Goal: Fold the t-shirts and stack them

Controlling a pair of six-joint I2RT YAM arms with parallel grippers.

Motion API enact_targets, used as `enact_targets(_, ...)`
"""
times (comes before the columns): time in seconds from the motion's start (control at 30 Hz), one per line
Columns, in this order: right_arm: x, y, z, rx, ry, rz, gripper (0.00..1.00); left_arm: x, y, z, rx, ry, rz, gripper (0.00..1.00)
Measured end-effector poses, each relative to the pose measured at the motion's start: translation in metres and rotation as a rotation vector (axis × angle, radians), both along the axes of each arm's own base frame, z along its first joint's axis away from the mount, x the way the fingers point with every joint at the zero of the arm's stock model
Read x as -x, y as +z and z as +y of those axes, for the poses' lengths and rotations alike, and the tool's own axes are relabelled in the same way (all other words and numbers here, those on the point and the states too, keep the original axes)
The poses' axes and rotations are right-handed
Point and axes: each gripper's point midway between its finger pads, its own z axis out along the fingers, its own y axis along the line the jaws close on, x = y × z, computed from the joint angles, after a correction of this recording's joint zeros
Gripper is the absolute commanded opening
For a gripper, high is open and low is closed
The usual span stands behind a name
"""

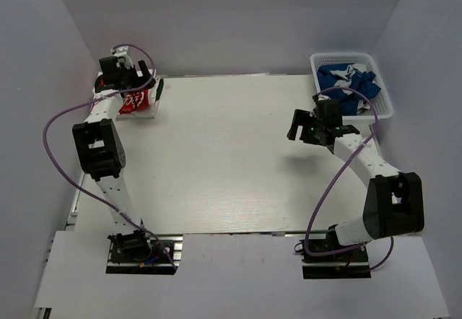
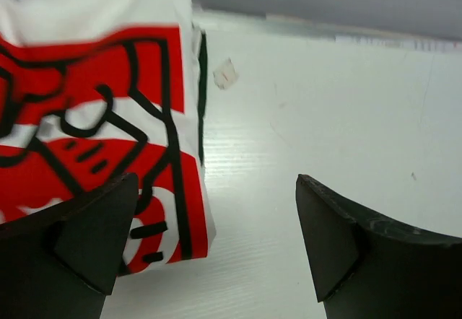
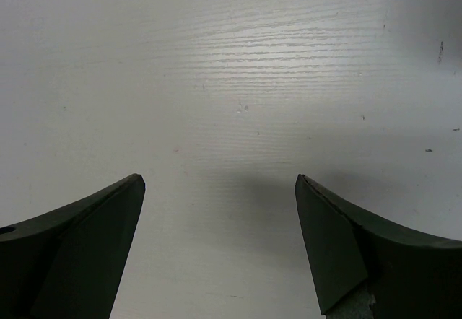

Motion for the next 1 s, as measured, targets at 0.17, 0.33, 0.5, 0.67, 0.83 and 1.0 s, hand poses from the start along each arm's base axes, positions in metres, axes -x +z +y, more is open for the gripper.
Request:
enact_targets(0.17, 0.001, -0.001, 0.0, -0.001, -0.001, 0.0, 0.9, 0.01, -0.079, -0.021, 0.092, -0.065, 0.163, 1.0)
enact_targets(0.33, 0.007, -0.003, -0.001, -0.002, -0.003, 0.005, 0.9, 0.02, -0.107, -0.029, 0.119, -0.082, 0.224, 1.0)
enact_targets(0.5, 0.007, 0.005, -0.001, -0.009, -0.002, -0.019, 0.9, 0.021, -0.105, -0.034, 0.122, -0.091, 0.222, 1.0)
enact_targets(0.67, 0.008, 0.022, 0.0, -0.024, 0.002, -0.066, 0.9, 0.023, -0.084, -0.046, 0.113, -0.114, 0.235, 1.0)
enact_targets(0.83, 0.015, 0.047, -0.002, -0.048, -0.009, -0.152, 0.9, 0.047, 0.009, -0.085, 0.105, -0.171, 0.13, 1.0)
enact_targets(1.0, 0.026, 0.062, -0.013, -0.068, -0.092, -0.204, 0.9, 0.129, 0.138, -0.146, 0.192, -0.273, -0.122, 1.0)
